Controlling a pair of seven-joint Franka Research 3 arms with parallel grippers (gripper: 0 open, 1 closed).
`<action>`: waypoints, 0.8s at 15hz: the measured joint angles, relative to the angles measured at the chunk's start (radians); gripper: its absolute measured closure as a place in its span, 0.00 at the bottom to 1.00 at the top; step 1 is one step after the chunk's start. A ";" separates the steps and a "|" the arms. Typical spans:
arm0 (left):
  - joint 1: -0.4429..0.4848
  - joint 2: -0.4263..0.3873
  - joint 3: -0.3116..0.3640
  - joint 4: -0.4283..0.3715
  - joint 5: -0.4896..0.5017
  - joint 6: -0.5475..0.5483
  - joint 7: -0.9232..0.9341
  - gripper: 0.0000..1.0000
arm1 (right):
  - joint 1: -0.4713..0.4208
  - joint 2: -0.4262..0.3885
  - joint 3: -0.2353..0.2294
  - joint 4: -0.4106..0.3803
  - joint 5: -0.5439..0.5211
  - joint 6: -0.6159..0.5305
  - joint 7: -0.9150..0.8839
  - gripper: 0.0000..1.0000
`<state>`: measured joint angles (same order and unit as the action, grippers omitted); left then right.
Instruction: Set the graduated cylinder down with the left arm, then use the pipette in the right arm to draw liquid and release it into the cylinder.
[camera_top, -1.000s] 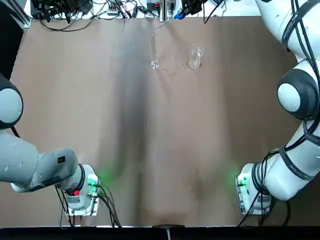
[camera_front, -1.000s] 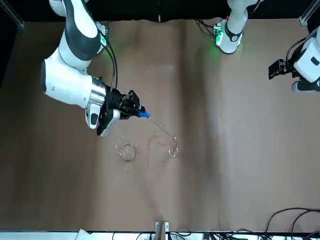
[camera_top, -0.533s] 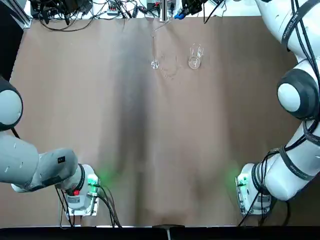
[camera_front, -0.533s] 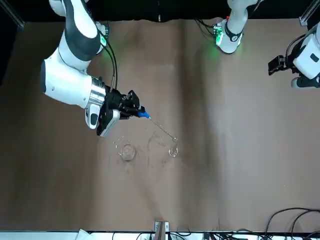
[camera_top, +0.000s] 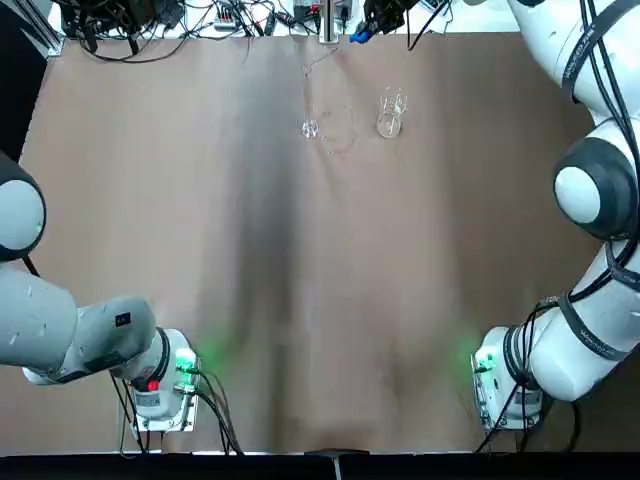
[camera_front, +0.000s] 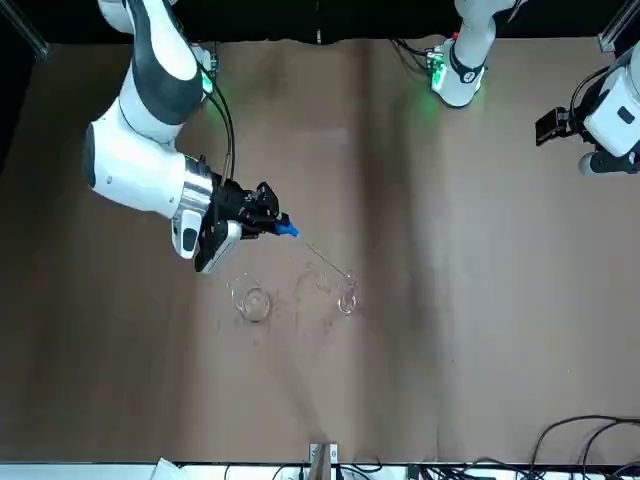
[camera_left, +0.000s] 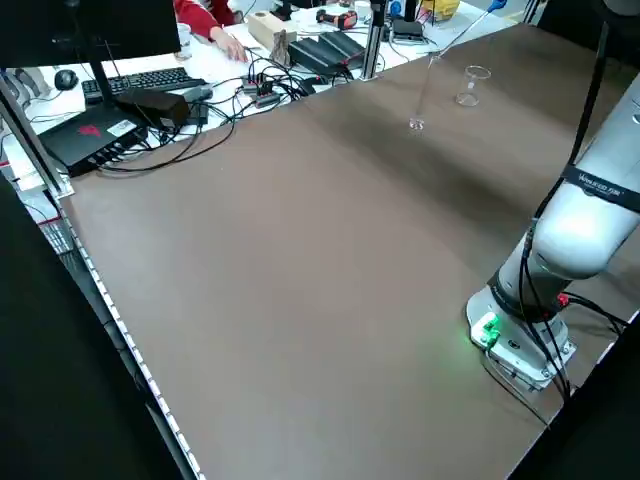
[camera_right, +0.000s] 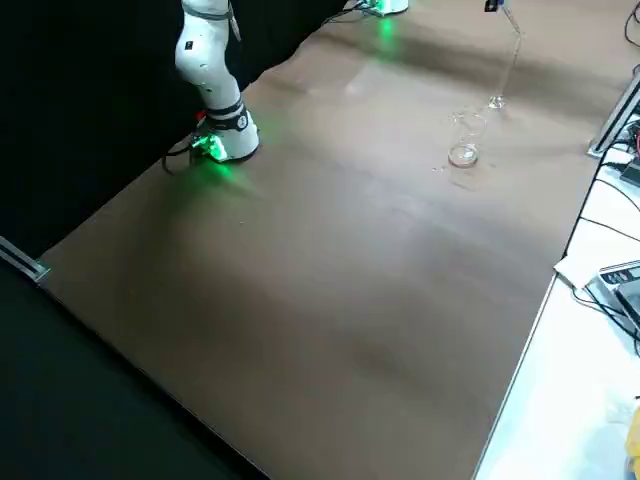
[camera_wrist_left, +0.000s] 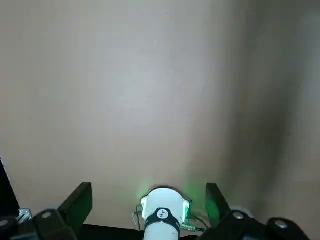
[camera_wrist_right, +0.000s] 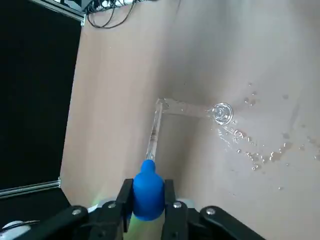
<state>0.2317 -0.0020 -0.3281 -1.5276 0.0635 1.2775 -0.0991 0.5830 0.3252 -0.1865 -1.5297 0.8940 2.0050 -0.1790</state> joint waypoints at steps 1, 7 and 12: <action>0.000 0.000 0.000 0.000 0.000 -0.001 0.000 0.00 | 0.001 0.002 0.001 -0.001 -0.007 0.000 0.000 0.71; 0.001 0.000 0.001 0.000 0.000 -0.003 0.000 0.00 | 0.018 0.013 0.001 -0.003 -0.017 0.000 0.000 0.71; 0.000 0.000 0.001 0.000 0.000 -0.003 0.000 0.00 | 0.018 0.013 0.000 -0.001 -0.017 0.001 0.000 0.71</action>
<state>0.2317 -0.0020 -0.3274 -1.5277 0.0635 1.2749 -0.0994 0.6012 0.3385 -0.1863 -1.5309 0.8772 2.0056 -0.1790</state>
